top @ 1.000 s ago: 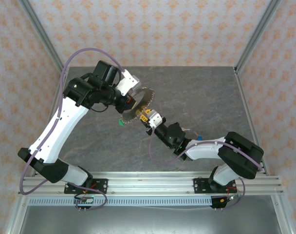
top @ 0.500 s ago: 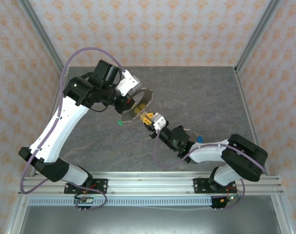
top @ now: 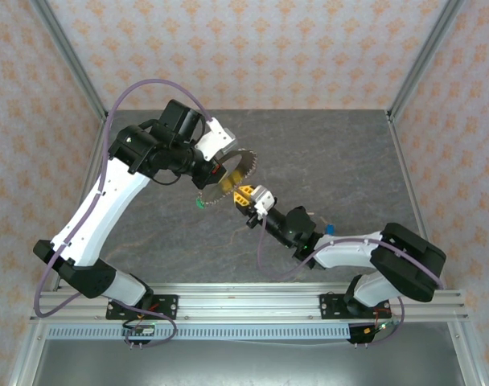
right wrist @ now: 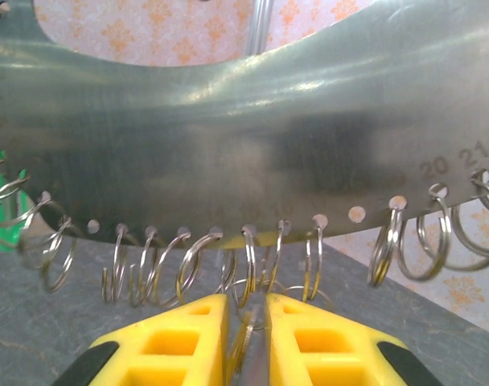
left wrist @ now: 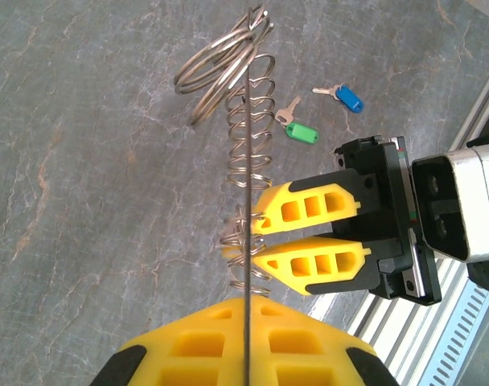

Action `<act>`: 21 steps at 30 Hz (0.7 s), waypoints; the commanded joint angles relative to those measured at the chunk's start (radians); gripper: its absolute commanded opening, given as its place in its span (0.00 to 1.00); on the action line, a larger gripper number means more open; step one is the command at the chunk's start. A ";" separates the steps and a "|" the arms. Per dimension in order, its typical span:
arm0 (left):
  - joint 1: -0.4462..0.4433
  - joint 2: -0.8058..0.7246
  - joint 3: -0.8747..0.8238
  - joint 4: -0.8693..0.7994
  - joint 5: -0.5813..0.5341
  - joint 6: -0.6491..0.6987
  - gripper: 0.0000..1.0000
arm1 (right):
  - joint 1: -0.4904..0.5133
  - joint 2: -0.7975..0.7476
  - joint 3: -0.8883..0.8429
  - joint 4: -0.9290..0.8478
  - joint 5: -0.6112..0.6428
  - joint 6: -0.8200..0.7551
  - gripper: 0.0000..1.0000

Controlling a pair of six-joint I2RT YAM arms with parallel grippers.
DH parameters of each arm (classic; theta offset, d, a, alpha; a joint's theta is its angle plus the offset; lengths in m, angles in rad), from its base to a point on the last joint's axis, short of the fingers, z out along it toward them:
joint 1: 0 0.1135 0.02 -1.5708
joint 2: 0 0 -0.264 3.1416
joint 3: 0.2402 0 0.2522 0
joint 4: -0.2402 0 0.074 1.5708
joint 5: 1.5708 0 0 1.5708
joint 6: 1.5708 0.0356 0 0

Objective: Put the keys on the keyring

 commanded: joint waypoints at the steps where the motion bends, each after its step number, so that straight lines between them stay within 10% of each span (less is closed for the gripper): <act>1: -0.006 -0.007 0.031 -0.025 -0.001 0.030 0.00 | 0.000 0.014 0.033 0.069 -0.004 0.004 0.17; 12: -0.006 -0.010 0.019 -0.014 -0.028 0.023 0.00 | -0.001 -0.006 0.034 -0.051 -0.138 0.007 0.14; 21: -0.004 -0.029 0.001 -0.011 -0.056 0.046 0.00 | 0.001 -0.109 -0.065 -0.124 -0.016 -0.058 0.19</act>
